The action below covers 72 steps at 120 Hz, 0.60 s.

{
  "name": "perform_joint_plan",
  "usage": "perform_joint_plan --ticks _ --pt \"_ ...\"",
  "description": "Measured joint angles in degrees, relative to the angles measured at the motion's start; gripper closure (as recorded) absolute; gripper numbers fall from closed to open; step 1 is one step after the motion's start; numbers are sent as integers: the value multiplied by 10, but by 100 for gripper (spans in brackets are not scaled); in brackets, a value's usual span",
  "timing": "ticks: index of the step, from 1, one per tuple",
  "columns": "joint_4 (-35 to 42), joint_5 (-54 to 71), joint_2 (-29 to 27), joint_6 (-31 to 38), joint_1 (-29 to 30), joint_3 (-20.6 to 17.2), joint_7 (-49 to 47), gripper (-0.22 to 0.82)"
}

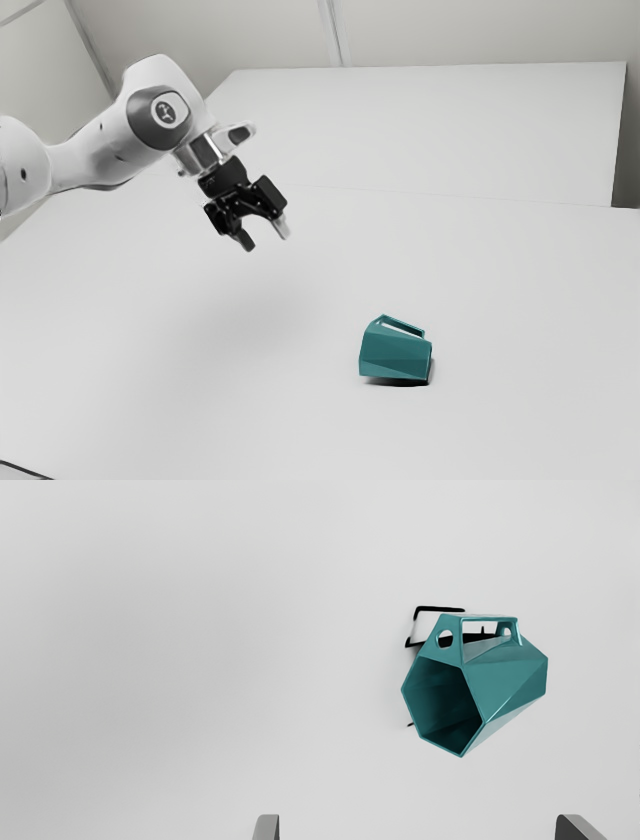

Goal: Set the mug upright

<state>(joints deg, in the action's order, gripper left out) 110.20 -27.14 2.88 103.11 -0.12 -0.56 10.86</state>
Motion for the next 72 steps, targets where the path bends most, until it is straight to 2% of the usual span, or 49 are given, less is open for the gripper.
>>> perform_joint_plan --ticks 9,21,44,60,72 --pt "37 -32 -2 49 -7 -25 10 0" --pt "69 -95 4 96 -30 -36 37 0" --pt "124 -168 18 125 -16 -46 84 0" --pt "153 -235 29 165 -5 -90 123 0" --pt "160 -282 49 192 -17 -105 152 0"
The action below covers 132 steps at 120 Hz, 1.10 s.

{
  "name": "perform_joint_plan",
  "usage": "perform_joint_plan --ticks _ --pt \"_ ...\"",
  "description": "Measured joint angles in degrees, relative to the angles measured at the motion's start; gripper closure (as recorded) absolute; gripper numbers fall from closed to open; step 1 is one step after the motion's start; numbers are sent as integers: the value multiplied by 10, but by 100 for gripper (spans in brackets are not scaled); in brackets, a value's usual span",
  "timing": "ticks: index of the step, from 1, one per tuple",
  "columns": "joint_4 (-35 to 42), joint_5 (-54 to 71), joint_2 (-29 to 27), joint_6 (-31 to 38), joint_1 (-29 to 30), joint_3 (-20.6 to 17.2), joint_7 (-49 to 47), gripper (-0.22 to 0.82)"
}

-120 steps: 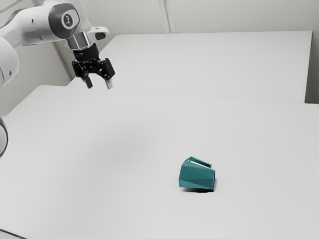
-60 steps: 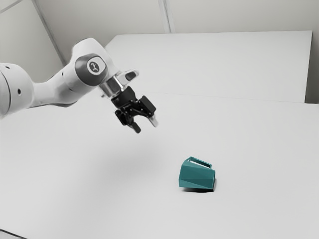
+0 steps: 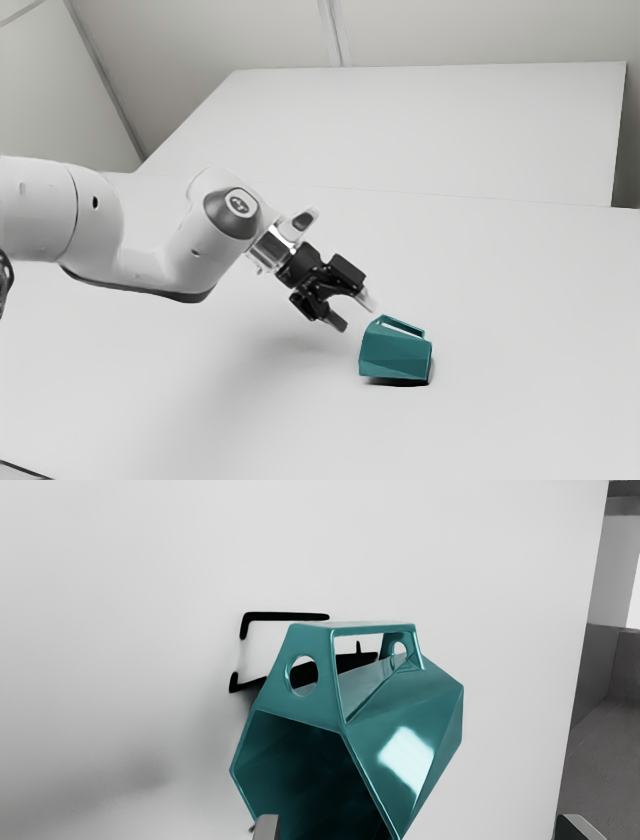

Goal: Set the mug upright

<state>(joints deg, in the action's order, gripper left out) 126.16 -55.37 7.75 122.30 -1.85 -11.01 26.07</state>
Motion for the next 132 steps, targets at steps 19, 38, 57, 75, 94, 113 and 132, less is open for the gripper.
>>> perform_joint_plan --ticks 19,38,57,75,94,113,132 --pt "18 -50 6 31 4 -24 40 0" --pt "19 -100 23 51 2 -40 72 0" --pt "22 -123 30 60 3 -46 97 0" --pt "25 -138 34 62 3 -54 115 19" --pt "22 -141 30 63 3 -57 131 54" --pt "19 -141 26 65 2 -65 142 68" --pt "19 -141 6 68 2 -73 150 74"
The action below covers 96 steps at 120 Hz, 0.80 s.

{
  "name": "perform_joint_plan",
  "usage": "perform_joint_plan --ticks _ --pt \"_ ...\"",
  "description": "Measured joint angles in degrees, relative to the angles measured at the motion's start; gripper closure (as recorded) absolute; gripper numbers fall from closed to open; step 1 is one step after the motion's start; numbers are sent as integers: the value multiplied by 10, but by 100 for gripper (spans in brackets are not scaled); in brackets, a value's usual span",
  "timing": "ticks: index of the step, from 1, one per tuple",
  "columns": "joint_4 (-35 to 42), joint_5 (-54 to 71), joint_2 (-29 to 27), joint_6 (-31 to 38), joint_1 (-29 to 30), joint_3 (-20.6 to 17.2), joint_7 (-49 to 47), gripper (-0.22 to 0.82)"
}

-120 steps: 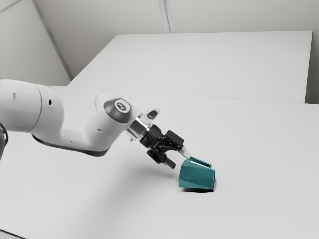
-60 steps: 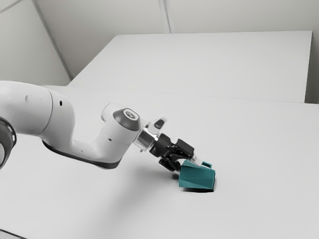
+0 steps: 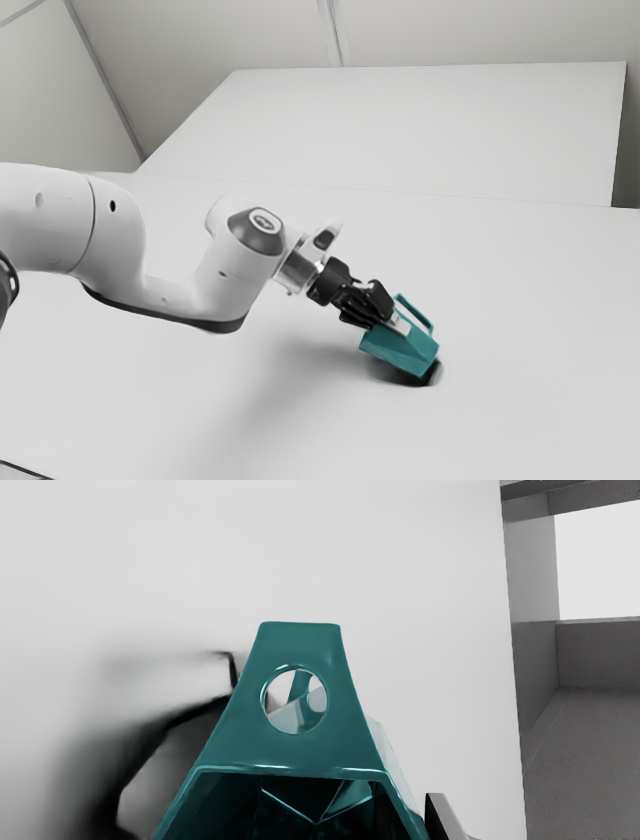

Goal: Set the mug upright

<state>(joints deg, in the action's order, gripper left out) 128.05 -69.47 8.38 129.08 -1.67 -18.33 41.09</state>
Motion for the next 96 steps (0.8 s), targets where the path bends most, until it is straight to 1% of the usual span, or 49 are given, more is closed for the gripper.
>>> perform_joint_plan --ticks 12,24,40,54,69,82,96 --pt "2 2 -25 -1 0 -2 2 75" --pt "2 18 -64 -2 1 -7 0 76" --pt "-10 141 -104 -10 -9 -3 -32 76" --pt "-49 291 -111 -38 -28 33 -73 77" --pt "-78 434 -117 -73 1 68 -117 77" --pt "-88 532 -124 -92 34 84 -148 77" --pt "-119 609 -121 -112 22 119 -175 77"
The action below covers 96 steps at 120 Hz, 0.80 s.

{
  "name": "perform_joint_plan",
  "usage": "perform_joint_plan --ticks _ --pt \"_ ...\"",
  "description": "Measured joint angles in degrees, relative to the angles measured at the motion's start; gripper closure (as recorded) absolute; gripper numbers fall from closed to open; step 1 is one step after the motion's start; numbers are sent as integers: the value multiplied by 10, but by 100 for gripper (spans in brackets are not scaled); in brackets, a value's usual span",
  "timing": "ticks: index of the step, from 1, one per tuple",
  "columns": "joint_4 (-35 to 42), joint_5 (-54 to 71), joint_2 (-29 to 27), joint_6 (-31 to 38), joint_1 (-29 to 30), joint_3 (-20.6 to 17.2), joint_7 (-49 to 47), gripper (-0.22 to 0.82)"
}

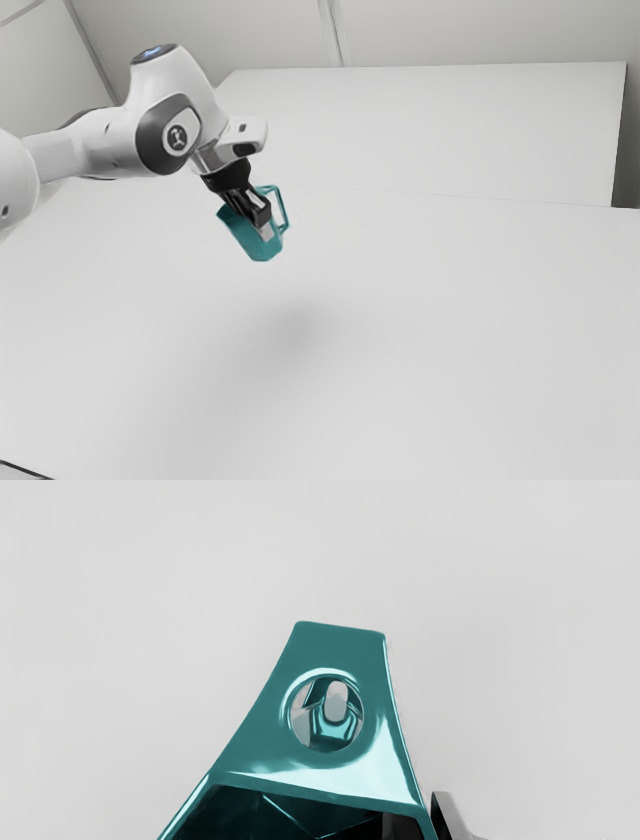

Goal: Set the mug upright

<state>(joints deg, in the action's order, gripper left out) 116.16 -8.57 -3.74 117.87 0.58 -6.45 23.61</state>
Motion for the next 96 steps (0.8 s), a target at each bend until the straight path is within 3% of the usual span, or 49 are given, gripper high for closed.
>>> perform_joint_plan --ticks 24,75,96 --pt "-15 73 28 -14 9 13 -35 78" --pt "65 92 54 51 27 9 -95 78" --pt "66 92 84 67 -2 7 -111 78"
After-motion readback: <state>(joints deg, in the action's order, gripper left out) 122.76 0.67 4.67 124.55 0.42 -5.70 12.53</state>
